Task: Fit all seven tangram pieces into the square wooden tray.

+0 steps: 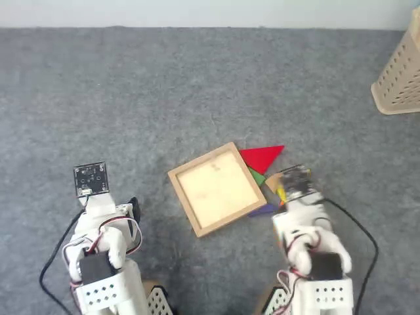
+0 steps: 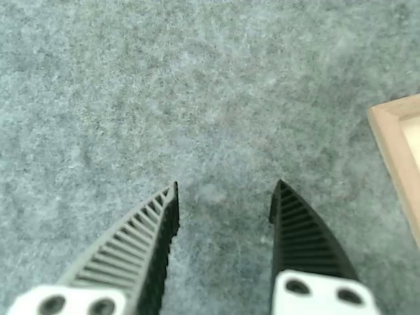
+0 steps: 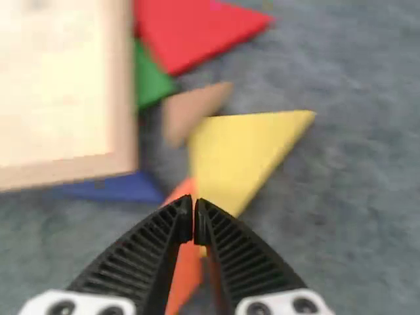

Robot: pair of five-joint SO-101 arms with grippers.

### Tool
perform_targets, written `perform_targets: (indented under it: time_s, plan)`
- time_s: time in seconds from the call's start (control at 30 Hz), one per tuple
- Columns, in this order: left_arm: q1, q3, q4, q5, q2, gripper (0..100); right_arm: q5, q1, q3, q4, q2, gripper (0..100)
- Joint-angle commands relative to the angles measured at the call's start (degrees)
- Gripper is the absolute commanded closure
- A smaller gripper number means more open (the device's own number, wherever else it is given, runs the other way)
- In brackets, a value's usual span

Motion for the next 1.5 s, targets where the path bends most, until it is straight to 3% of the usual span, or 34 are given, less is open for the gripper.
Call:
perform_targets:
  time_s: [0.0,0.3,0.43,0.7,1.0,1.27,1.47]
  plan:
    - [0.2,-0.7,0.3,-0.3,-0.9,78,8.6,12.2,-4.0,-3.7,-0.8,99.2]
    - [0.2,-0.7,0.3,-0.3,-0.9,78,10.5,15.0,-16.8,2.8,0.0,98.6]
    - [0.2,-0.7,0.3,-0.3,-0.9,78,10.6,14.1,-22.6,2.6,9.5,91.3]
    - [0.2,-0.7,0.3,-0.3,-0.9,78,9.9,-2.1,-39.8,2.8,45.8,83.8]
    - [0.2,-0.7,0.3,-0.3,-0.9,78,2.8,-18.8,-57.7,0.7,78.6,82.2]
    - [0.2,-0.7,0.3,-0.3,-0.9,78,-3.8,-19.9,-63.0,-12.4,95.2,82.3]
    - [0.2,-0.7,0.3,-0.3,-0.9,78,-6.7,-19.7,-63.2,-16.2,100.8,82.4]
